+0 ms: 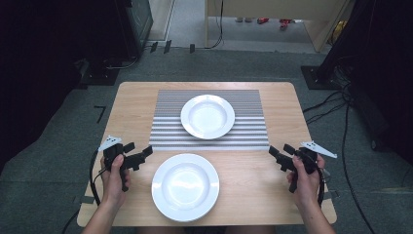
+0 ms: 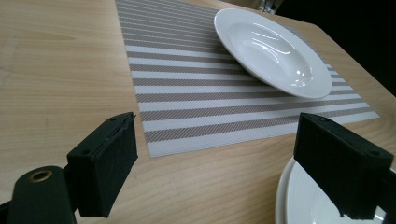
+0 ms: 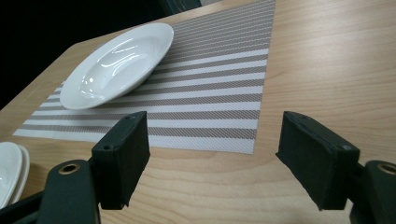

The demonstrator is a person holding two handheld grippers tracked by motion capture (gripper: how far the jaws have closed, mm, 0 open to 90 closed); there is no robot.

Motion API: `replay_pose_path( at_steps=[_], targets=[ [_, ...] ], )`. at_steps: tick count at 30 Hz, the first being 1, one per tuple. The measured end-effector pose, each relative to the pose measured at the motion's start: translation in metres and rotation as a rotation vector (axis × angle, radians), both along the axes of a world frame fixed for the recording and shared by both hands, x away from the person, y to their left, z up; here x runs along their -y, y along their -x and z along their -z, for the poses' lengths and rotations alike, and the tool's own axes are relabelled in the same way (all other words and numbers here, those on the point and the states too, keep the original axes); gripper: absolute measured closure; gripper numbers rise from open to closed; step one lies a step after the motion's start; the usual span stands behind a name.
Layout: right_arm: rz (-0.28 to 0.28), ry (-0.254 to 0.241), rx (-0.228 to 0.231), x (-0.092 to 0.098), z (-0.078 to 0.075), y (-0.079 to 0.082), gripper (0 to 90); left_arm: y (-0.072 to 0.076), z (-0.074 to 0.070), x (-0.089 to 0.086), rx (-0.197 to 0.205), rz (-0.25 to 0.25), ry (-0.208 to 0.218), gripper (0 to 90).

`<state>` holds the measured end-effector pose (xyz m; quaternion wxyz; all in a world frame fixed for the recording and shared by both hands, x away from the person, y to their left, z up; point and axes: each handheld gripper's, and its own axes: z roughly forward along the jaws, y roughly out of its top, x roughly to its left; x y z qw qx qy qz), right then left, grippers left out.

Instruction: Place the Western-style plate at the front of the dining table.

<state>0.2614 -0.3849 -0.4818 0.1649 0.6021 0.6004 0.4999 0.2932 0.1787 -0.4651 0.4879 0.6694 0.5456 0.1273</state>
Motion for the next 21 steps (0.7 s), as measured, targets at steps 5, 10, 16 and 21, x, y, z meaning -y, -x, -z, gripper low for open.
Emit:
replay_pose_path(
  at_steps=[5, 10, 16, 21],
  targets=[
    [0.004, 0.022, -0.007, 0.009, 0.001, 0.011, 25.1, 0.011, 0.003, -0.013, 0.002, -0.020, 0.003, 13.5],
    [0.012, 0.028, -0.008, 0.017, 0.003, 0.019, 25.0, 0.021, 0.006, -0.023, 0.000, -0.030, 0.000, 13.5],
    [0.019, 0.044, -0.012, 0.028, 0.007, 0.029, 24.3, 0.033, 0.012, -0.038, -0.009, -0.051, -0.014, 13.5],
    [0.021, 0.064, -0.016, 0.038, 0.010, 0.037, 23.5, 0.042, 0.018, -0.049, -0.022, -0.073, -0.016, 13.5]
  ],
)
